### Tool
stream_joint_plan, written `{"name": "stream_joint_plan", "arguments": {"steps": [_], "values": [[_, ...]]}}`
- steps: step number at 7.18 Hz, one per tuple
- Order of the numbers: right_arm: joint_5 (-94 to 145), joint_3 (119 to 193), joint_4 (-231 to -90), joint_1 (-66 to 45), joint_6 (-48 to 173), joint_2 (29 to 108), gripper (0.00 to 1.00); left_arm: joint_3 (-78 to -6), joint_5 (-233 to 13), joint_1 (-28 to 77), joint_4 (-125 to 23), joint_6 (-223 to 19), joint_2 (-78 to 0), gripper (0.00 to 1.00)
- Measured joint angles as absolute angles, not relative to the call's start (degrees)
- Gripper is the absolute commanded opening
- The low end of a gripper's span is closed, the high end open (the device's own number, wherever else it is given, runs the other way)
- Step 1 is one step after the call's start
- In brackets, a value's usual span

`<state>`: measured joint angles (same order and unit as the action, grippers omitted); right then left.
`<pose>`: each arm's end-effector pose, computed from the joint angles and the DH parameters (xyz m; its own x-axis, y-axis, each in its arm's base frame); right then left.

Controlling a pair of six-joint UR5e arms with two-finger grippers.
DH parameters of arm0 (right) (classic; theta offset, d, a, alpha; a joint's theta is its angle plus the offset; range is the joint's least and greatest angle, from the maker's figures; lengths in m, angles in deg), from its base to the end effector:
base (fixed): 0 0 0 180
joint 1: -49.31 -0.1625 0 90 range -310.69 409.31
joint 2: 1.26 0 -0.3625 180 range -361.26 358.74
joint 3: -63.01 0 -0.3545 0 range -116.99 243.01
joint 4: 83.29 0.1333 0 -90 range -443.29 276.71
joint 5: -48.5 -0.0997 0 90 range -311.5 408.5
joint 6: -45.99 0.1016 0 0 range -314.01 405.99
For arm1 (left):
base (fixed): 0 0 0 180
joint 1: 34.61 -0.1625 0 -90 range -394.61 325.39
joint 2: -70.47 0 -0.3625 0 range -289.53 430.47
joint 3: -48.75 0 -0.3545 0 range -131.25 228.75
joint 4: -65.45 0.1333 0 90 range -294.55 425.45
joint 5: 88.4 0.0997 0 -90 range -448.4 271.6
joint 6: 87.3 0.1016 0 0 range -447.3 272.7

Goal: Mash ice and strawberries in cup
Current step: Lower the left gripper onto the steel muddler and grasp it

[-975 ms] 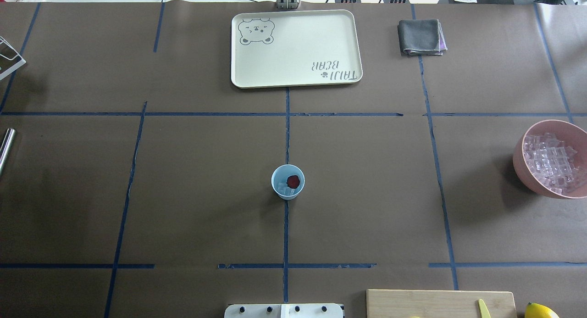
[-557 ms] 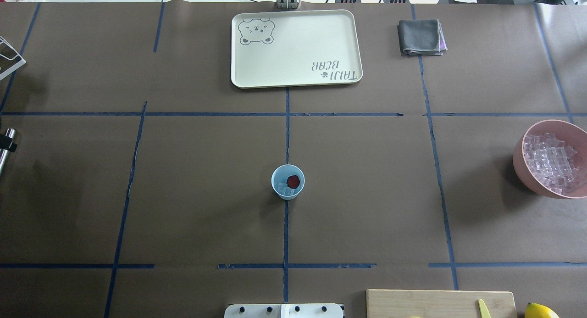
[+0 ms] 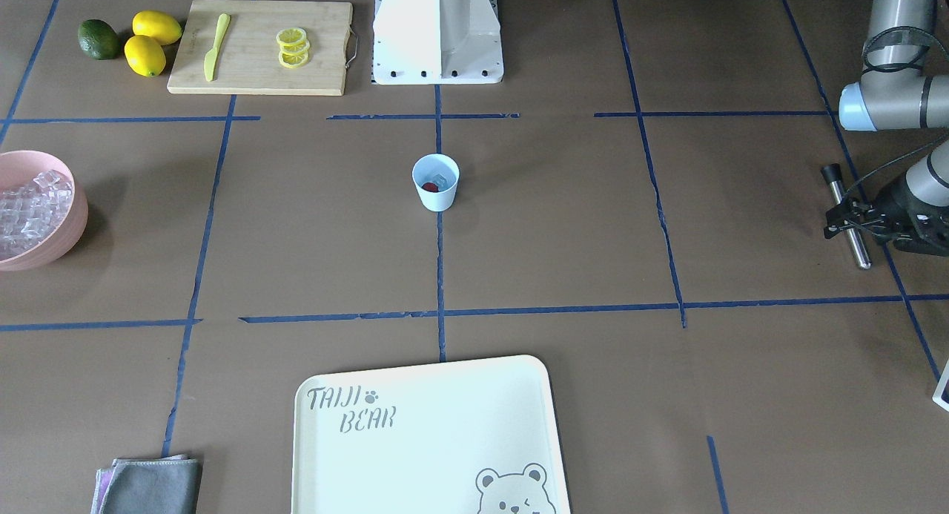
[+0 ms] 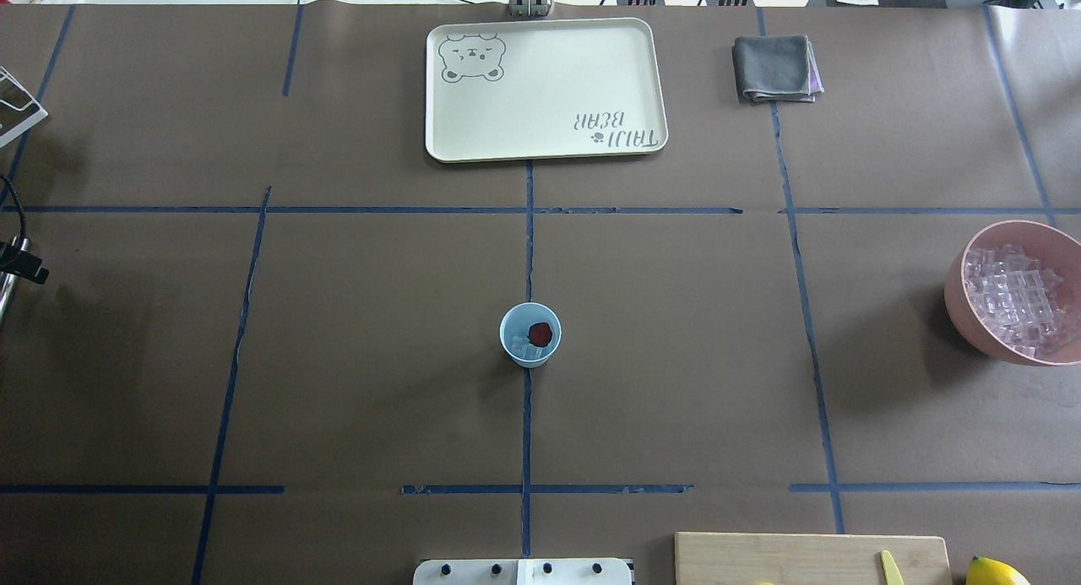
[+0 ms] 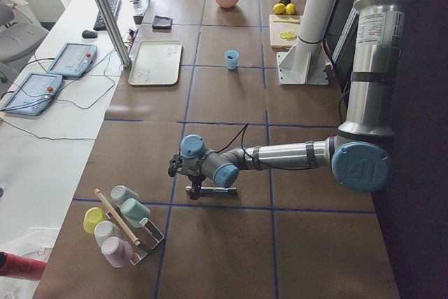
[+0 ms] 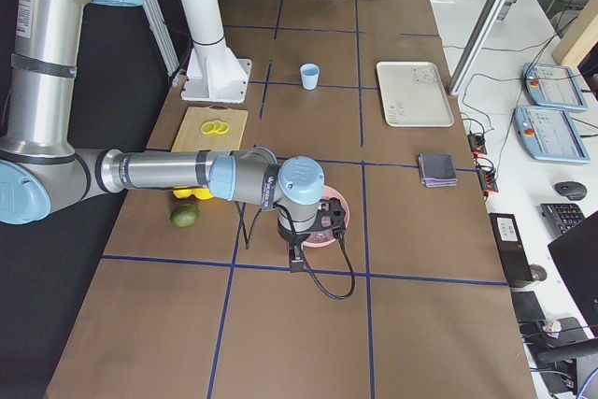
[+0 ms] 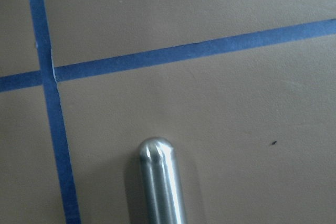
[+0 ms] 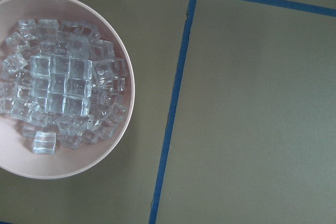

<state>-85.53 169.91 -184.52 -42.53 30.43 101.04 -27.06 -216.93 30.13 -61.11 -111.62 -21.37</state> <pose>0.0744 -0.3645 0.5723 0.6983 -0.1668 0.6961 0.1613 0.9841 0.0740 0.1421 -0.4653 0.6322 0.7056 0.1750 -0.6866 -0.1082 0.9843 0.1397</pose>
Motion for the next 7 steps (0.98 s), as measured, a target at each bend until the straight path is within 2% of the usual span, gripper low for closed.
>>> {"name": "stream_joint_plan", "arguments": {"steps": [2, 3, 7], "values": [[-85.54, 169.95, -184.54, -42.54, 30.43, 101.1, 0.99, -26.98, -216.93, 30.06, -61.11, -111.48, -21.38, 0.18], [-85.53, 169.96, -184.54, -42.54, 30.43, 101.11, 0.99, -26.97, -216.89, 30.04, -61.1, -111.26, -21.36, 0.08], [-85.6, 170.05, -184.52, -42.51, 30.43, 101.13, 0.99, -27.42, -215.43, 30.1, -61.13, -110.9, -21.09, 0.0]]}}
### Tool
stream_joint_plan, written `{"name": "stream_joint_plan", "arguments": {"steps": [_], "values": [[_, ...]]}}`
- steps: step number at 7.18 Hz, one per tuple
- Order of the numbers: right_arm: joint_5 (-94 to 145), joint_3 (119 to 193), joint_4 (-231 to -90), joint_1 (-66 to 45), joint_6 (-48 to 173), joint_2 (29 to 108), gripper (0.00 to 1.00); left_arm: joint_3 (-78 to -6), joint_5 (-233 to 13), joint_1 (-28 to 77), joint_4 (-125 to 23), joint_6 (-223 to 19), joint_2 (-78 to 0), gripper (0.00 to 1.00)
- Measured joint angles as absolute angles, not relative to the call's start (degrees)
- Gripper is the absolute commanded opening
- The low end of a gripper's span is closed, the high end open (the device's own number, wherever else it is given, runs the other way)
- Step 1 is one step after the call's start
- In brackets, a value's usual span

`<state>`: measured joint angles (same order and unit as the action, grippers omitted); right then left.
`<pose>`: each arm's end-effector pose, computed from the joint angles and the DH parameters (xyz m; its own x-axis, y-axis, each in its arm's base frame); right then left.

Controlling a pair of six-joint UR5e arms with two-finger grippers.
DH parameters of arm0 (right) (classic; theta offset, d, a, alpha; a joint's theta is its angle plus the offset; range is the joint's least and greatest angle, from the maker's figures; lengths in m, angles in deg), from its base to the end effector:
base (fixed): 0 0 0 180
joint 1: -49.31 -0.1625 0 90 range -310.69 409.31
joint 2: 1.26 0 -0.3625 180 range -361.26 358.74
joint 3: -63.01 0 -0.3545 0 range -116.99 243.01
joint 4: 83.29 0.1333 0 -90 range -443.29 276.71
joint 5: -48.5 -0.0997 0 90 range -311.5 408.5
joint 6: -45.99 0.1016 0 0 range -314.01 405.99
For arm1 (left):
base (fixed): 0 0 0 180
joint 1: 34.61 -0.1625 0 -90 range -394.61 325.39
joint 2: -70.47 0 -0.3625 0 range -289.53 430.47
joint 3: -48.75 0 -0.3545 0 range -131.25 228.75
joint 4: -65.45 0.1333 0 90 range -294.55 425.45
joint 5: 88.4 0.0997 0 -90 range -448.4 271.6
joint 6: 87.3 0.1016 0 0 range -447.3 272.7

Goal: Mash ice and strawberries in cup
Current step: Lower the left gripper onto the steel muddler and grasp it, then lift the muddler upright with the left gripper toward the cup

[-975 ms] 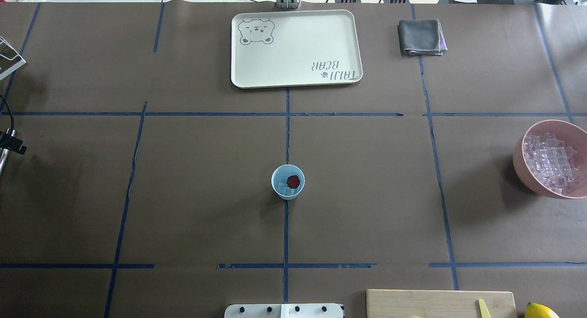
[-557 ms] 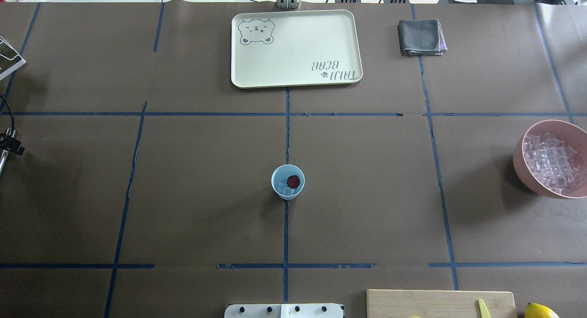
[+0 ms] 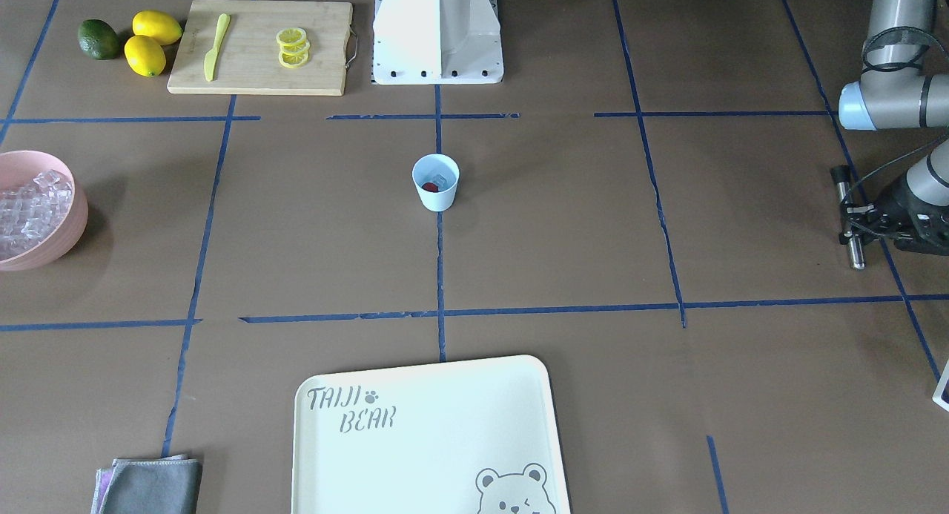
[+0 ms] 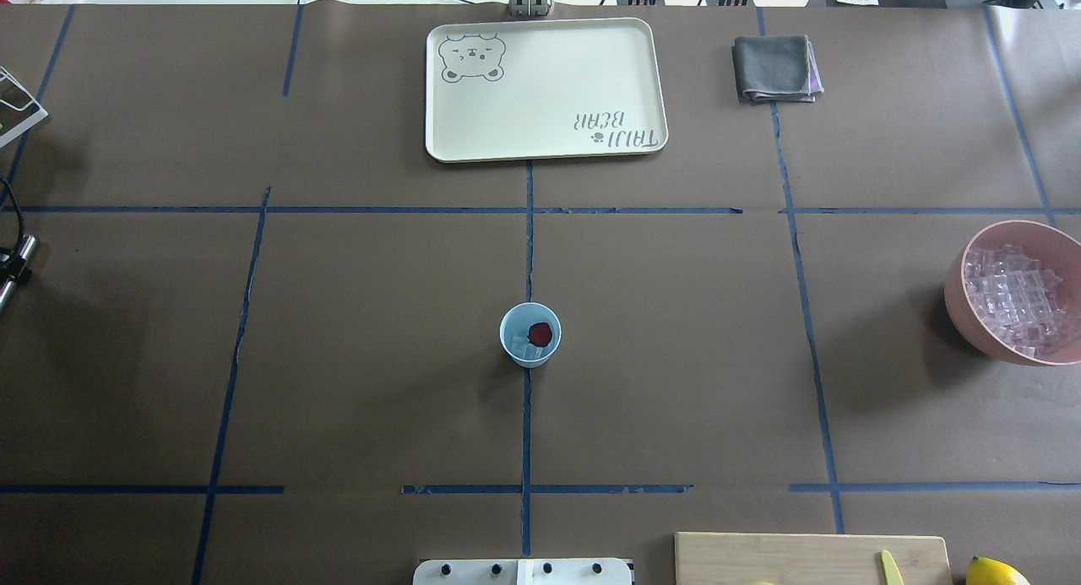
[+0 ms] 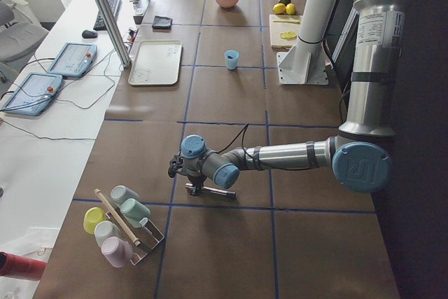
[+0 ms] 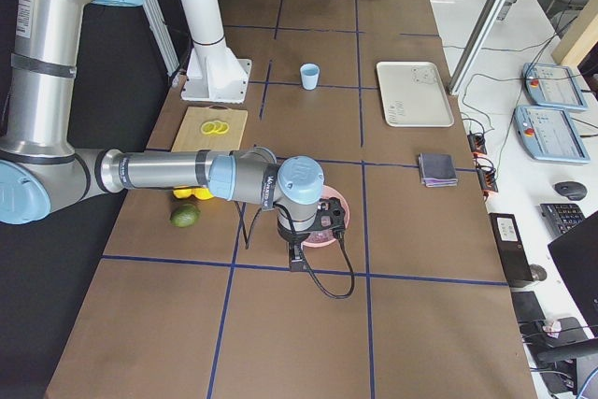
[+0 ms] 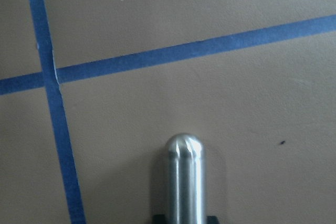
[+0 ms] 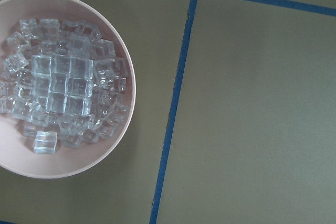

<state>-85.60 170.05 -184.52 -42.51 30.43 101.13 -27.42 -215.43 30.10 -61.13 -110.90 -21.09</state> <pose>0.0742 -0.3641 0.5717 0.6975 -0.1676 0.6967 0.1615 0.9840 0.0751 0.1401 -0.4653 0.6331 0.7202 0.1880 -0.6677 -0.1102 0.9813 0.1575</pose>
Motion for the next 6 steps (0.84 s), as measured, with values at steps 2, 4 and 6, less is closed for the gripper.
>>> {"name": "stream_joint_plan", "arguments": {"steps": [2, 4, 6], "values": [[-85.55, 170.12, -184.46, -42.52, 30.43, 101.1, 0.99, -29.51, -215.4, 30.15, -61.57, -110.94, -21.26, 0.0], [-85.54, 170.15, -184.45, -42.54, 30.43, 101.11, 0.99, -34.42, -215.34, 30.26, -64.64, -110.93, -21.81, 0.0], [-85.53, 170.14, -184.51, -42.54, 30.37, 101.13, 0.99, -36.73, -215.84, 30.32, -73.46, -110.19, -25.41, 0.0]]}}
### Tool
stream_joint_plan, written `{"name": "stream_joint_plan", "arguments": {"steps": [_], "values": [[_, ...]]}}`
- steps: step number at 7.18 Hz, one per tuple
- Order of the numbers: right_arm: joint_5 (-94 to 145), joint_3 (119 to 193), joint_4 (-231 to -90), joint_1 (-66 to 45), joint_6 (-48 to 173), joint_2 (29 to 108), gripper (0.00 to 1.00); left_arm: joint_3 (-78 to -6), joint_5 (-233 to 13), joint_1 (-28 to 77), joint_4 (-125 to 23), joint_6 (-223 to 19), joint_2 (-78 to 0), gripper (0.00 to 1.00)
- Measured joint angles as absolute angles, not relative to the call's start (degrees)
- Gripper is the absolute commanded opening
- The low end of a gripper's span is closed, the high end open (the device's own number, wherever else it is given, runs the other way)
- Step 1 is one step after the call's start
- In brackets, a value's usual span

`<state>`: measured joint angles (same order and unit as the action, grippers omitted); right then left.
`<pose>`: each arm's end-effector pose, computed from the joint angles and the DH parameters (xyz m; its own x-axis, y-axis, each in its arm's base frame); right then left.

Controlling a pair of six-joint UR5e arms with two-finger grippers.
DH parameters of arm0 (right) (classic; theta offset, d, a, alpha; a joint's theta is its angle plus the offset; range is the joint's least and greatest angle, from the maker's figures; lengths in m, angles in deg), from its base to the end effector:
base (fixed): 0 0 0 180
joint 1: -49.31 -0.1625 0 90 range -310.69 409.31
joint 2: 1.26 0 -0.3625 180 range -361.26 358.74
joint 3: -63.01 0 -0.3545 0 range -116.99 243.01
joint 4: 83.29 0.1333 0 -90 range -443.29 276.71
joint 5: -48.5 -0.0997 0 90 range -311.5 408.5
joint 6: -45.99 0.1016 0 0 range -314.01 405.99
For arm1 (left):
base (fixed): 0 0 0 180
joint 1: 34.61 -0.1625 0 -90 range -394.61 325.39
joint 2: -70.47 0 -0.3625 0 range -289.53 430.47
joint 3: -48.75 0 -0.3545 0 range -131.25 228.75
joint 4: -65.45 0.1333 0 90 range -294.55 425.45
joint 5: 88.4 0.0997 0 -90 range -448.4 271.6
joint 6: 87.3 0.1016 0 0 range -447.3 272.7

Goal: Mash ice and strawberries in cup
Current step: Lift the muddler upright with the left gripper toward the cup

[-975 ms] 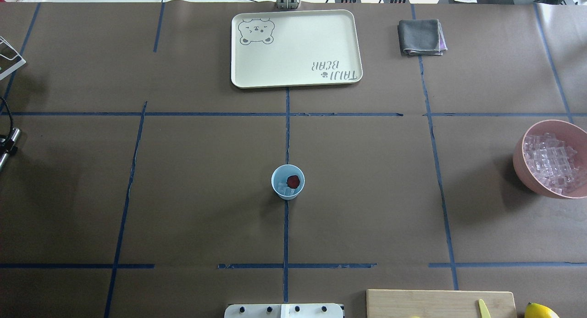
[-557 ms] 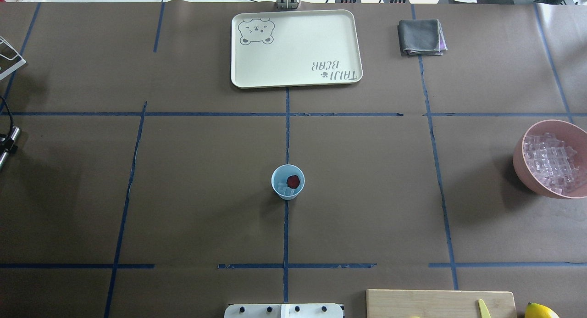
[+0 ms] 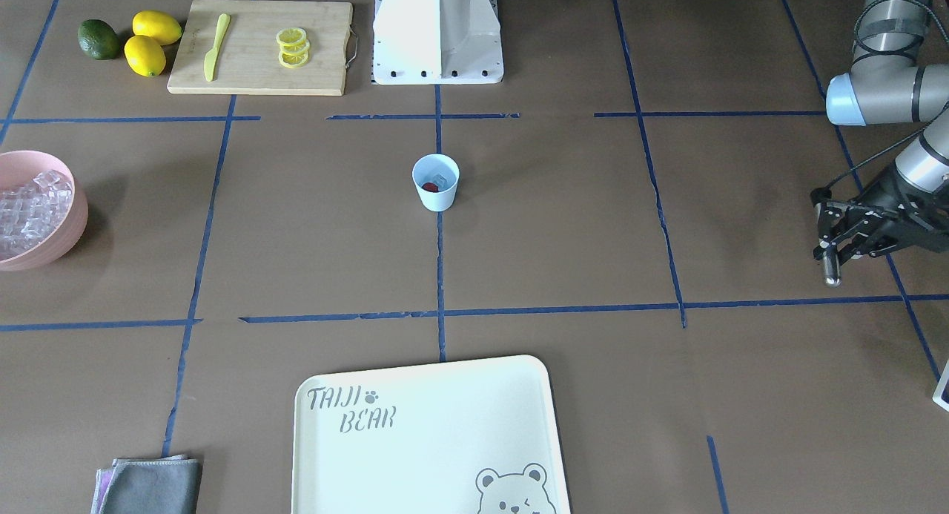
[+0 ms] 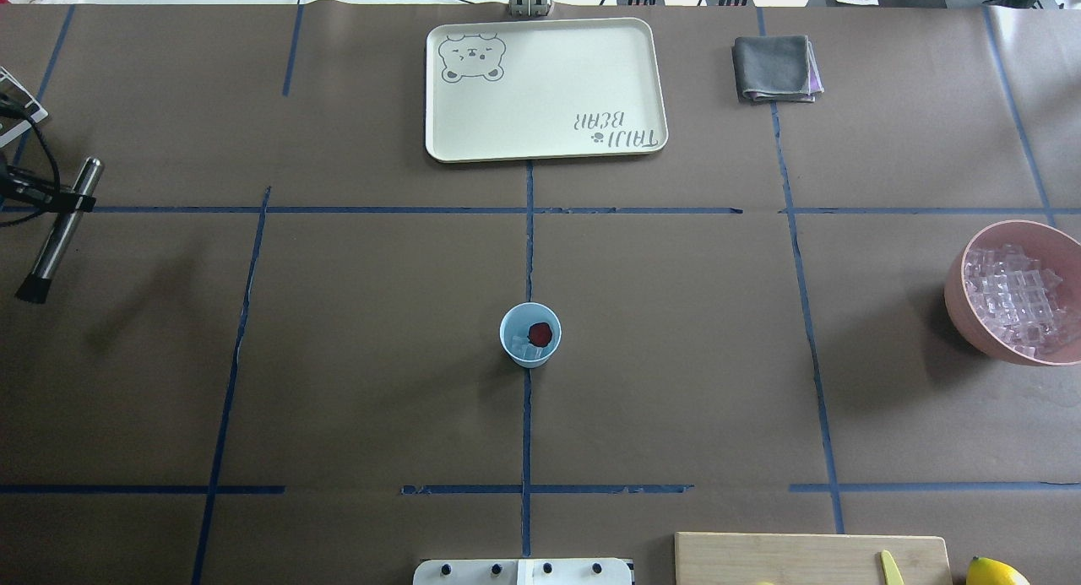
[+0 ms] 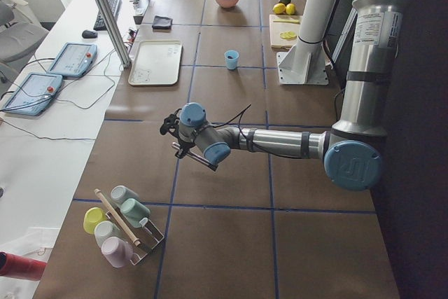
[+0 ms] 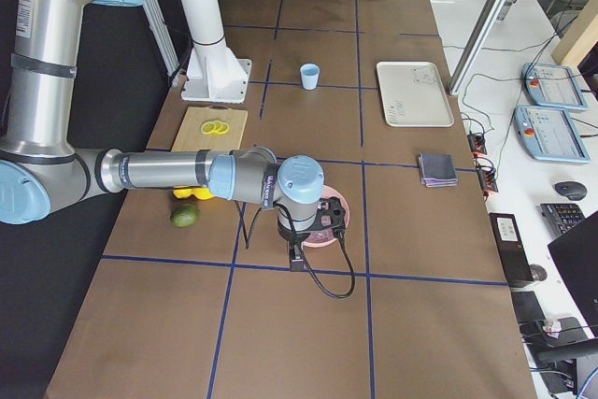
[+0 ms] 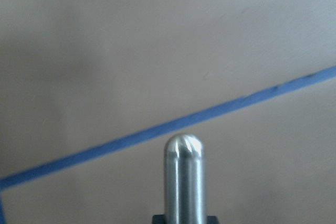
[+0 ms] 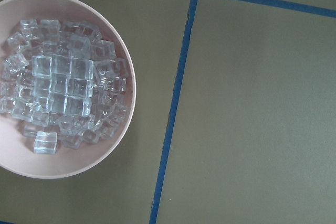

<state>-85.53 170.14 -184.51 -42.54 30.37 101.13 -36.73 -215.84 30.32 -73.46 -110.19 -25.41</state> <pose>0.0745 -0.3641 0.5711 0.6983 -0.1695 0.6955 0.1619 0.9838 0.0773 0.1544 -0.4989 0.4896 0.5854 0.4749 -0.6571 -0.0468 0.8289 0.5574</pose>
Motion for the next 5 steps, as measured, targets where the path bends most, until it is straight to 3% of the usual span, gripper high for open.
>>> {"name": "stream_joint_plan", "arguments": {"steps": [5], "values": [[-85.48, 170.06, -184.5, -42.54, 30.48, 101.47, 0.99, -48.49, -218.97, 27.3, -78.21, -122.17, -34.59, 0.0]]}}
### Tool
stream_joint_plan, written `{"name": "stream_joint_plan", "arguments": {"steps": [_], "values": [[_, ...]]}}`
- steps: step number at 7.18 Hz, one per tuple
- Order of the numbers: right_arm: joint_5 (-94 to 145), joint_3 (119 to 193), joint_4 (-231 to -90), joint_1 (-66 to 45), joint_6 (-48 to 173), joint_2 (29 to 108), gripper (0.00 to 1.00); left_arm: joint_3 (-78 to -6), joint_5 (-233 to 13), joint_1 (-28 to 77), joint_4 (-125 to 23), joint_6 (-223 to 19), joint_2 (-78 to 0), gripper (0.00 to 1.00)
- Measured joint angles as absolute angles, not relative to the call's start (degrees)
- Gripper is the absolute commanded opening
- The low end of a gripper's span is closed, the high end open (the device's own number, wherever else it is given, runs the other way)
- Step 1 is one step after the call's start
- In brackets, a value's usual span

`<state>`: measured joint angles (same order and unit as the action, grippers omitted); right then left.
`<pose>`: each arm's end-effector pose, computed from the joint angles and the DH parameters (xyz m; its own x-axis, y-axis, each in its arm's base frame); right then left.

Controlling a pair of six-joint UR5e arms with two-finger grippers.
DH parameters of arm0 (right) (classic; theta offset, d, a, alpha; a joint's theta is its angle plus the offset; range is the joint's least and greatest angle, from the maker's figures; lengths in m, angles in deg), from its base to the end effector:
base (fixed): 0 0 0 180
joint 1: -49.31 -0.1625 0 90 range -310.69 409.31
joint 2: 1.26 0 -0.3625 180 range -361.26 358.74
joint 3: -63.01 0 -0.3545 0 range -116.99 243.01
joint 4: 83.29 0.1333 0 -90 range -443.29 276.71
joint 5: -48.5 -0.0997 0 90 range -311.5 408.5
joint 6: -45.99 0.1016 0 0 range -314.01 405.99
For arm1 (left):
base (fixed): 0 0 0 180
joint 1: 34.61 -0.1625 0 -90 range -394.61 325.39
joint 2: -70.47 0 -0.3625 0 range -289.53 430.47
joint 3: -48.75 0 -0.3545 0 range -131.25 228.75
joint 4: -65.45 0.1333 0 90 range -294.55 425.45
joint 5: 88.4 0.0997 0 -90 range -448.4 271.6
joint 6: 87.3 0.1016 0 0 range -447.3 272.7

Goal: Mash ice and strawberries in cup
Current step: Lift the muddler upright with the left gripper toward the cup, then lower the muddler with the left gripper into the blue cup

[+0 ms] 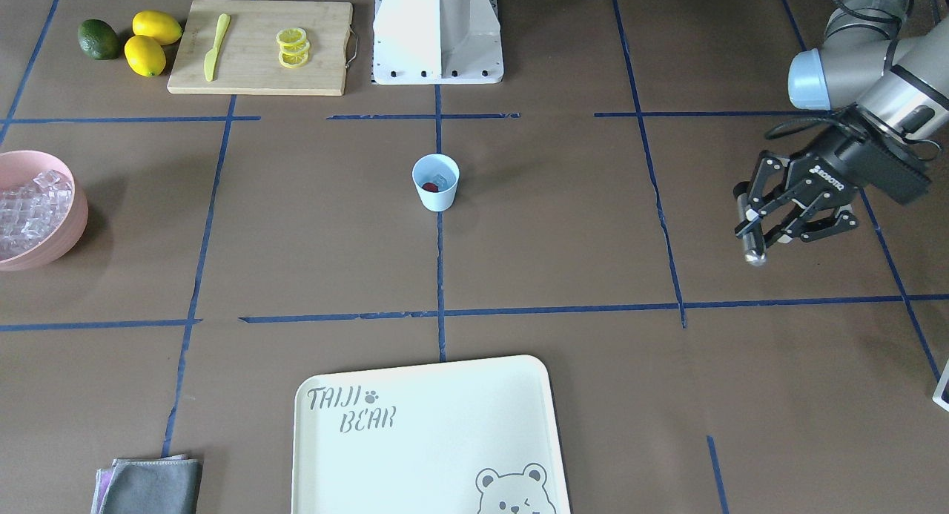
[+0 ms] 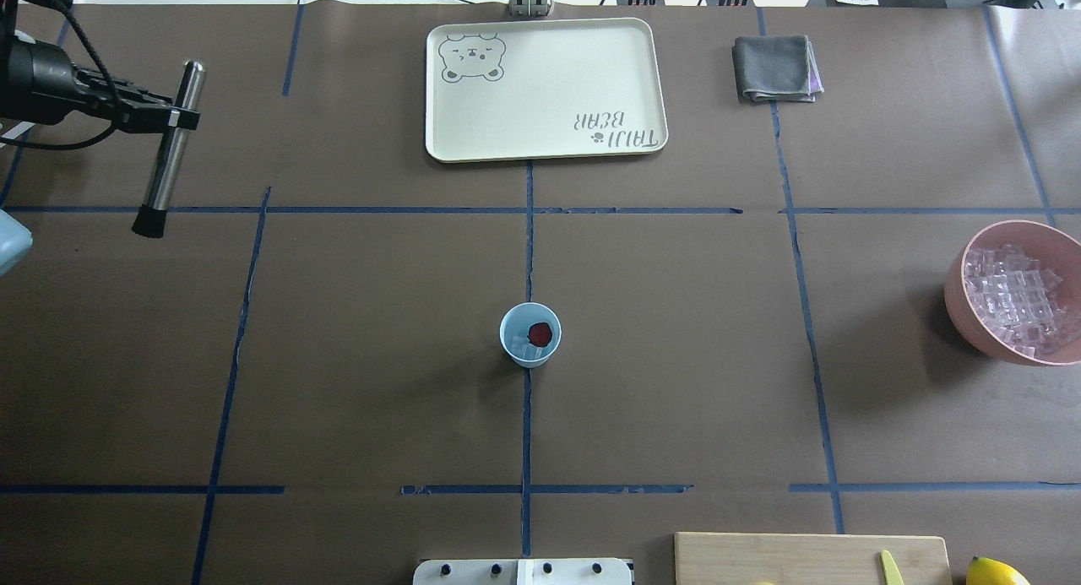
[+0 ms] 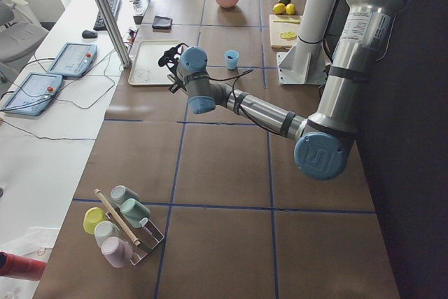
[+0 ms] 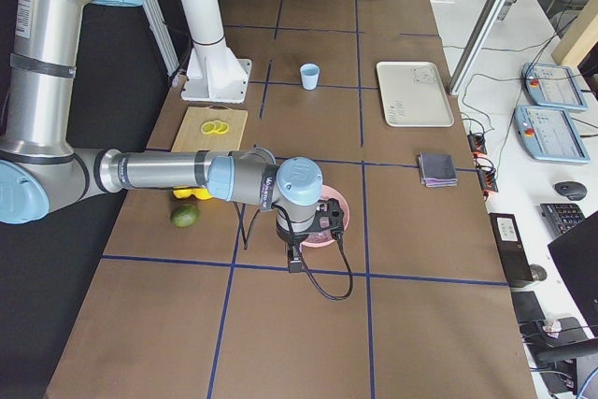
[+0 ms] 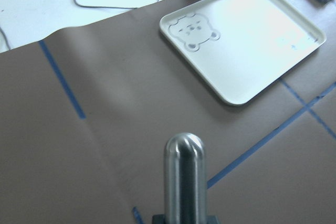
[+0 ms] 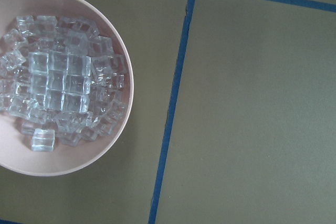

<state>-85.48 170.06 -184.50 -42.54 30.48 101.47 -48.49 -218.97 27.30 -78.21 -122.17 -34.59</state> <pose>0.0745 -0.3616 0.5739 0.6990 -0.1627 0.6964 0.1607 0.9846 0.0688 0.1861 -0.4915 0.3000 0.3714 0.6278 -0.6841 0.1196 0.6983 0.7057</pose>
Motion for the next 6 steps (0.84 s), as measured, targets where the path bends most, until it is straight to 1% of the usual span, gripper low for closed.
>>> {"name": "stream_joint_plan", "arguments": {"steps": [2, 4, 6], "values": [[-85.45, 170.07, -184.51, -42.54, 30.68, 101.46, 0.99, -49.82, -213.19, 20.45, -83.81, -123.53, -39.58, 0.0], [-85.43, 170.09, -184.46, -42.52, 30.84, 101.41, 0.99, -49.83, -202.94, 10.46, -88.03, -123.42, -43.96, 0.0], [-85.31, 170.07, -184.45, -42.52, 30.87, 101.34, 0.99, -49.03, -188.56, -1.22, -96.36, -123.25, -45.35, 0.0]]}}
